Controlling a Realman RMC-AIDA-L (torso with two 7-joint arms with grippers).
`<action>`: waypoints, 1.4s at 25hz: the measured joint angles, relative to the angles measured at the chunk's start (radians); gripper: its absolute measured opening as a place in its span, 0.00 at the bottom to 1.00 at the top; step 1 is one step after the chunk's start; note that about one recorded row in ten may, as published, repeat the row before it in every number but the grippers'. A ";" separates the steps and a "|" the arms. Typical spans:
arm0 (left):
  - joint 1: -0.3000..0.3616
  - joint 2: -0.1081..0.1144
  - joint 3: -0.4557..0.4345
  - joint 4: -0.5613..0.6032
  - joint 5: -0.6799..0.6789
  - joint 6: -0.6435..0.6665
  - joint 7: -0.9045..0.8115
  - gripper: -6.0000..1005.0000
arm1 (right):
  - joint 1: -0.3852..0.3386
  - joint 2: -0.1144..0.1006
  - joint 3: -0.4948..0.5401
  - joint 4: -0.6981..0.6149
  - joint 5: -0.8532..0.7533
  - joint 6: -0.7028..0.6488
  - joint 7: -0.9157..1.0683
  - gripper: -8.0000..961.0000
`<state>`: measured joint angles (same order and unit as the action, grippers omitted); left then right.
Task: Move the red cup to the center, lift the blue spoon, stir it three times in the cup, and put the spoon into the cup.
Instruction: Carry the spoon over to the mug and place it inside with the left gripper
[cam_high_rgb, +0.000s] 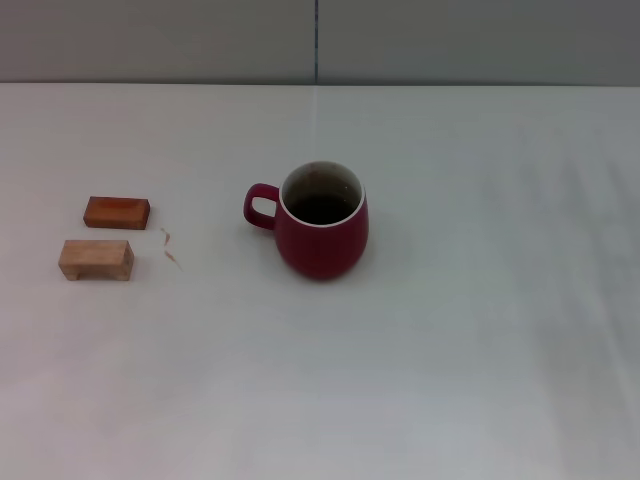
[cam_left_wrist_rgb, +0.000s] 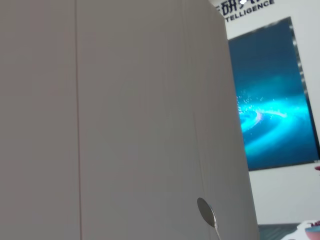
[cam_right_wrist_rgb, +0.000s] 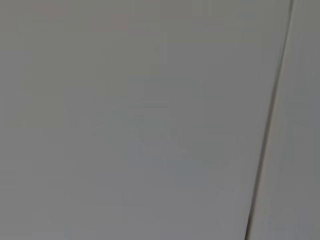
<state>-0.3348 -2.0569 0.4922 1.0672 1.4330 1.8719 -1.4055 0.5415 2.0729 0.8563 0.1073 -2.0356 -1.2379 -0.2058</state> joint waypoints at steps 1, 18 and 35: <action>0.000 0.000 0.000 0.000 0.000 0.000 0.000 0.14 | 0.000 0.000 0.000 0.000 0.000 0.000 0.000 0.64; -0.049 -0.002 0.092 0.404 0.260 -0.045 -0.100 0.14 | 0.009 0.000 0.007 -0.009 0.000 -0.001 -0.002 0.64; -0.116 0.001 0.346 0.589 0.561 -0.188 -0.151 0.14 | 0.006 0.004 0.009 -0.003 0.003 -0.001 -0.003 0.64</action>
<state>-0.4505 -2.0561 0.8381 1.6561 1.9942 1.6838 -1.5560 0.5473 2.0769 0.8652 0.1043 -2.0323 -1.2393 -0.2087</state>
